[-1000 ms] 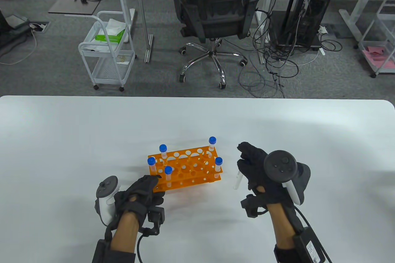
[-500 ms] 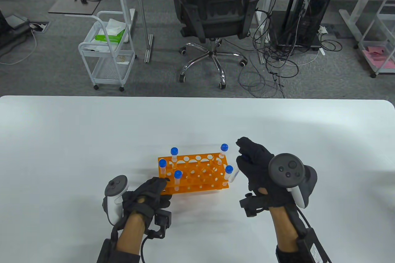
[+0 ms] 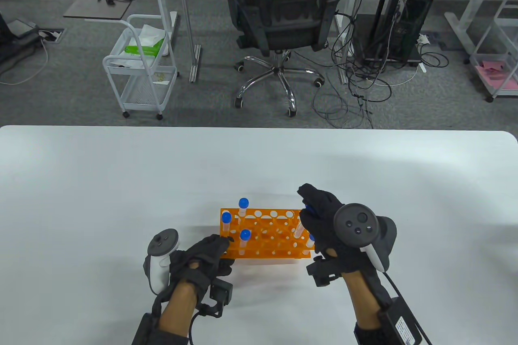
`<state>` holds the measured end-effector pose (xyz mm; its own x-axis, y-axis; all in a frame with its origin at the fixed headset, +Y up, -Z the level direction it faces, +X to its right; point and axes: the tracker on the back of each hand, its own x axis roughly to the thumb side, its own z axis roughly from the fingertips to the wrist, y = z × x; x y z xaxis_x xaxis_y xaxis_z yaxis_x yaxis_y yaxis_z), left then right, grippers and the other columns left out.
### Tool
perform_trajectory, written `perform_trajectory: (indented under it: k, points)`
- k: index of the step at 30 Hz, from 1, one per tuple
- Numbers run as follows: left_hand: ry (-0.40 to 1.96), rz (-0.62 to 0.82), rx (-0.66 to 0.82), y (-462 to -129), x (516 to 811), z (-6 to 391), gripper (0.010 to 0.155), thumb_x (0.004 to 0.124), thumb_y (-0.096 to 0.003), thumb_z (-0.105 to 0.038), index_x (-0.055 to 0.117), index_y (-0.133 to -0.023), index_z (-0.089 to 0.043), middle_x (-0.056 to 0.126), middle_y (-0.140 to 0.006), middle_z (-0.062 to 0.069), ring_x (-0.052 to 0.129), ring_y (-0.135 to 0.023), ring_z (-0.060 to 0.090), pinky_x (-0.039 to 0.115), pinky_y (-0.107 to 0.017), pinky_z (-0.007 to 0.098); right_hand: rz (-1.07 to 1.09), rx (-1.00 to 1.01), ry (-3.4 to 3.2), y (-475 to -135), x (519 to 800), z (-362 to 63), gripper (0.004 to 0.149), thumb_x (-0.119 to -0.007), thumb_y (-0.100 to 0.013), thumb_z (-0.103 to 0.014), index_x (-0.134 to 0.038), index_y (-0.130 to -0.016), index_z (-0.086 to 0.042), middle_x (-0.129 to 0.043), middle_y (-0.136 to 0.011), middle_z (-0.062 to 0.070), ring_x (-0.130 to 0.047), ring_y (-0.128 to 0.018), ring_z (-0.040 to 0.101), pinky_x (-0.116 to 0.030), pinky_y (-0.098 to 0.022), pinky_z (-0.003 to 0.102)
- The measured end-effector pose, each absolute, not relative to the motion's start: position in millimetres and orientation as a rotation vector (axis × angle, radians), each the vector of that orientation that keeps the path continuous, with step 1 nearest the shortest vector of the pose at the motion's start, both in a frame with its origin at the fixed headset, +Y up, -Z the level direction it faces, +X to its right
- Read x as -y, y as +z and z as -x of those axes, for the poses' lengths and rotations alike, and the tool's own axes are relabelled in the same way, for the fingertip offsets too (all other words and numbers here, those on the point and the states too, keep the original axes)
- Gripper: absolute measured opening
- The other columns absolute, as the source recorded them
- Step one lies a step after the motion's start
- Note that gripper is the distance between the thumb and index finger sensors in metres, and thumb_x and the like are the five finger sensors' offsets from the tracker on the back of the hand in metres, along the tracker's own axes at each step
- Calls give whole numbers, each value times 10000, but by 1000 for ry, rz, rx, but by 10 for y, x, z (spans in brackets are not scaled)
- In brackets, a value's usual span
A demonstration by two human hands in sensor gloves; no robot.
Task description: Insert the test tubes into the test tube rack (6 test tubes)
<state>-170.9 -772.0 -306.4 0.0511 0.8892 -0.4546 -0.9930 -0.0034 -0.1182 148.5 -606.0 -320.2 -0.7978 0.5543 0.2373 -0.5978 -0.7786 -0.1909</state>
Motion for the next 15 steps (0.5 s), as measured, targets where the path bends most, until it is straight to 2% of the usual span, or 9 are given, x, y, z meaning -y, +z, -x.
perform_trajectory:
  k: [15]
  points:
    - [1508,467,-265,-3071,7720,1701,423,714,-482,-419,809,-825,-190,578,-1062,244,833,-850,401,845,-525,464,-234,303,2530,-3254,6163,-1458,571,-931,-417,-366,-723,-948,-339,-845,-932,-41,-1003,-787,209,-966,-528,358]
